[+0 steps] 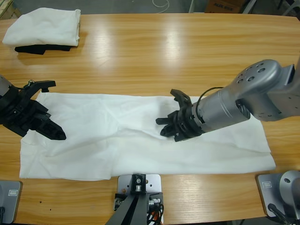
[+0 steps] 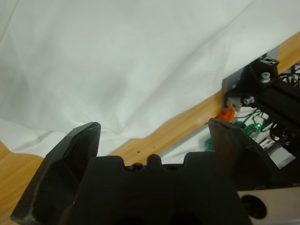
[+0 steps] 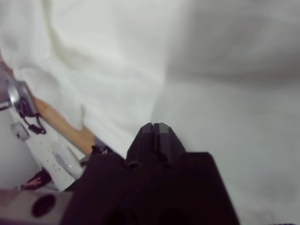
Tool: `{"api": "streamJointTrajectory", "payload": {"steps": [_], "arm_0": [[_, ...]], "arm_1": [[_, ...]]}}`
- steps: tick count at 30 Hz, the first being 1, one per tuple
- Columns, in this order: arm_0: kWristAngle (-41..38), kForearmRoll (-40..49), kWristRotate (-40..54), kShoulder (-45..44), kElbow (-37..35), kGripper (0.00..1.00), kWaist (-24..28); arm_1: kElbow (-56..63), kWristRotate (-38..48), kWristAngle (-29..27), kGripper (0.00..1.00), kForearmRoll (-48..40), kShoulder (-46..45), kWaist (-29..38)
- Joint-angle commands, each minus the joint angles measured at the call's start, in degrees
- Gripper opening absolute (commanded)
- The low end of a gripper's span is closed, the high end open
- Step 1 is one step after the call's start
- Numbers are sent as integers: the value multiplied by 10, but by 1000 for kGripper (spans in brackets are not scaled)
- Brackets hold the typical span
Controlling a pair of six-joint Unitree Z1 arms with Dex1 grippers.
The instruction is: Fold clothes
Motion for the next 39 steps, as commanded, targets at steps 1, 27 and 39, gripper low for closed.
{"api": "streamJointTrajectory", "payload": {"steps": [1,27,39], "arm_0": [[5,-7,-7,8,17,899,-4],[-7,-47,-53,9,35,792,-49],[6,-126,-119,24,50,789,-105]], "arm_1": [[35,6,7,0,5,17,21],[6,-6,9,0,-27,-86,29],[-12,60,-234,1000,218,-169,35]]}}
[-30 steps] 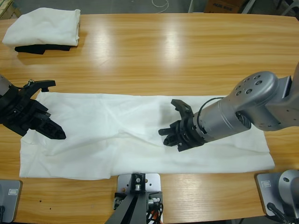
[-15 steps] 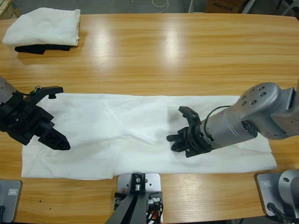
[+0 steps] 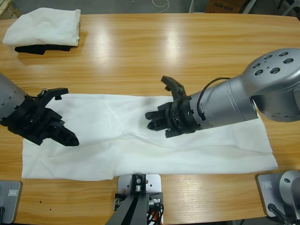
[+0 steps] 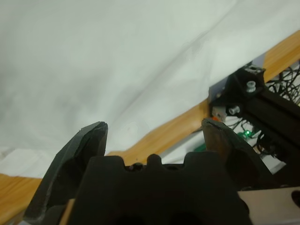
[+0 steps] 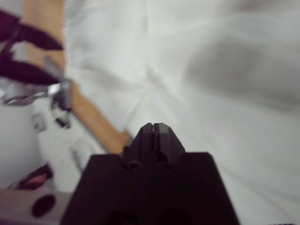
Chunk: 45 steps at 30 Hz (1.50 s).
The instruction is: Fold clothes
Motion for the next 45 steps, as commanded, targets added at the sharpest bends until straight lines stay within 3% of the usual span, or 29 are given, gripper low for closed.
{"api": "streamJointTrajectory", "payload": {"steps": [1,5,6,7,8,9,10,12,13,19,24,28,38,45], "arm_0": [[23,-44,-31,32,10,789,-46],[30,-43,-30,53,2,789,-71],[35,-43,-30,60,5,789,-75],[42,-44,-29,66,9,789,-78],[51,-45,-30,71,13,789,-81],[63,-46,-31,74,16,784,-82],[79,-47,-32,75,18,709,-82],[94,-52,-38,74,18,188,-82],[94,-58,-38,75,15,12,-82],[99,-66,-49,77,25,0,-84],[147,-65,-72,96,39,0,-135],[169,-64,-79,105,39,0,-140],[169,-65,-79,114,42,0,-148],[169,-65,-79,115,49,0,-153]], "arm_1": [[8,81,-210,1000,261,-124,7],[23,80,-230,994,295,-121,-44],[25,60,-228,919,291,-117,-69],[26,40,-225,752,287,-115,-95],[26,17,-222,523,283,-114,-119],[26,-5,-221,193,281,-114,-142],[26,-23,-222,0,279,-114,-163],[26,-40,-228,0,277,-115,-195],[29,-40,-227,0,276,-115,-203],[35,-46,-220,0,270,-94,-224],[47,-41,-217,0,249,-57,-252],[47,-40,-218,0,247,-44,-268],[40,-37,-207,0,225,40,-354],[39,-85,-206,0,169,81,-432]]}}
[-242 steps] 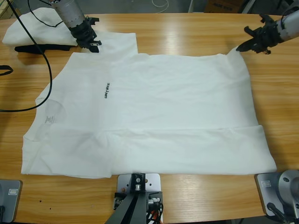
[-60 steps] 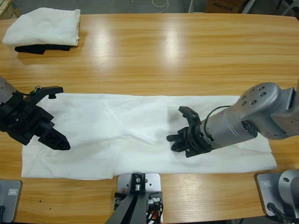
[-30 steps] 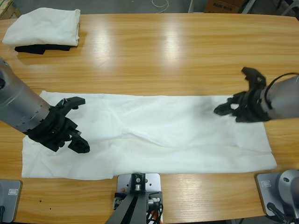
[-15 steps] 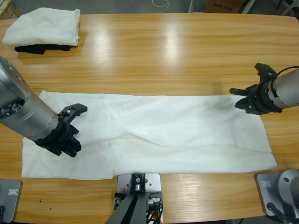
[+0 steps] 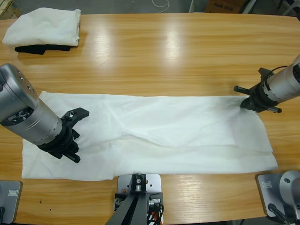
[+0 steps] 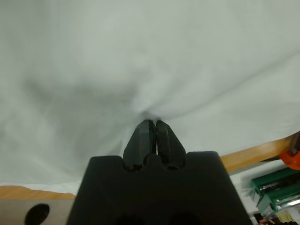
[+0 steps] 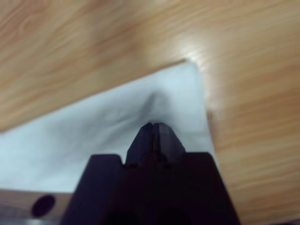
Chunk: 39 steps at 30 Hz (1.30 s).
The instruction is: Fold clothes
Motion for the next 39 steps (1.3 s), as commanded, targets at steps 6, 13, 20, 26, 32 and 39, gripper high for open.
{"api": "streamJointTrajectory", "payload": {"steps": [6,13,20,26,32,39], "arm_0": [[7,-12,-7,41,23,0,-15],[6,-14,-15,45,27,0,-20],[14,-13,-25,36,33,0,-16],[15,-6,-28,25,33,0,-13],[21,12,-30,1,29,0,-10],[27,45,-30,-35,21,0,2]], "arm_1": [[-9,-111,11,0,-58,60,-140],[-48,-223,83,0,-87,96,-143],[-78,-281,89,992,-14,11,-144],[-61,-224,138,1000,64,-56,-249],[-28,-207,231,982,41,-21,-378],[40,-172,337,977,1,-13,-397]]}}
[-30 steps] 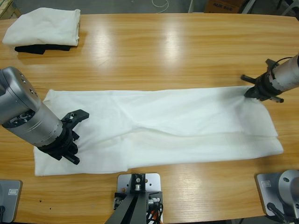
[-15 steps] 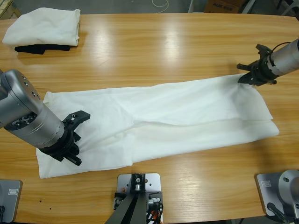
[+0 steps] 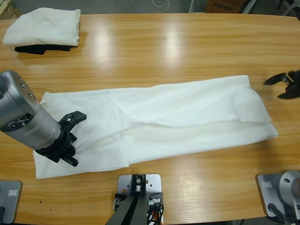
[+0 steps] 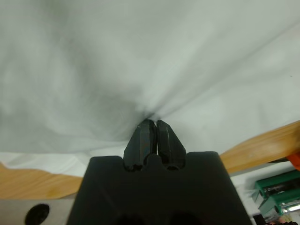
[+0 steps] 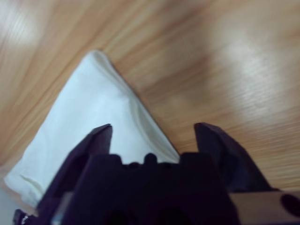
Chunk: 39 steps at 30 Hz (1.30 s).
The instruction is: Fold clothes
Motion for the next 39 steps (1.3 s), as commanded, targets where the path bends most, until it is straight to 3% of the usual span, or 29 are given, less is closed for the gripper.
{"api": "streamJointTrajectory", "payload": {"steps": [1,6,10,19,26,30,39], "arm_0": [[18,42,-6,-39,7,0,14],[20,54,-3,-54,-1,0,42],[20,73,1,-56,-17,0,45],[21,80,1,-65,-19,0,53],[24,82,1,-71,-19,0,54],[24,85,1,-73,-20,0,54],[27,85,0,-74,-21,0,54]], "arm_1": [[65,40,124,977,-21,39,-26],[83,70,119,982,-44,68,-28],[86,87,61,991,-45,22,-28],[81,109,33,996,-8,0,-28],[80,107,60,991,-23,52,-28],[93,98,107,991,-55,92,-9],[96,88,142,960,-63,107,16]]}}
